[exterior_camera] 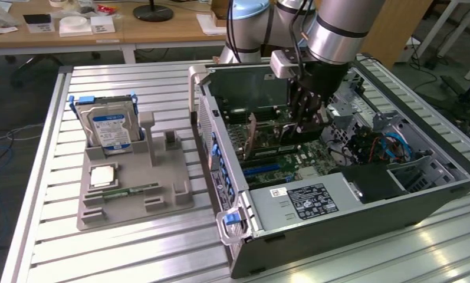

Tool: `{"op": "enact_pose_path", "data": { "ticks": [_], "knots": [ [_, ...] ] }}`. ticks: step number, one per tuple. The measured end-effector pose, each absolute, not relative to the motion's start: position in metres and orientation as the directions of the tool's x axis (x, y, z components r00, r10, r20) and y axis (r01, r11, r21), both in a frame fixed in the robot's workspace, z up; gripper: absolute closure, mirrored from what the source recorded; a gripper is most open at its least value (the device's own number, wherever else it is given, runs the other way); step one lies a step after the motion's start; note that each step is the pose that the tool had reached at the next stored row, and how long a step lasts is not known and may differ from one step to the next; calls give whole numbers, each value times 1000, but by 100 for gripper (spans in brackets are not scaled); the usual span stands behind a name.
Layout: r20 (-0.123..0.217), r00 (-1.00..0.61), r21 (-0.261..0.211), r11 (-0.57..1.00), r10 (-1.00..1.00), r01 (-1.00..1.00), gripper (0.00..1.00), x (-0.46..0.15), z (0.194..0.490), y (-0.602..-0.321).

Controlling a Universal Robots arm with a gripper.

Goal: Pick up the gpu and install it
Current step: 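Insert the gpu into the slot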

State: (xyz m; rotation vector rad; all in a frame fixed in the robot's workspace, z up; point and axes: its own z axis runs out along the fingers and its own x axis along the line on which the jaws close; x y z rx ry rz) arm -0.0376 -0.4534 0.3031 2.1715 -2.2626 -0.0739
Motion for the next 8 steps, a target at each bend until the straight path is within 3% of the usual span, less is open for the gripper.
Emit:
{"op": "enact_pose_path", "data": {
  "ticks": [8],
  "knots": [
    [-29,-42,37,41,-999,-998,73,-39,301,-455]
  ]
}}
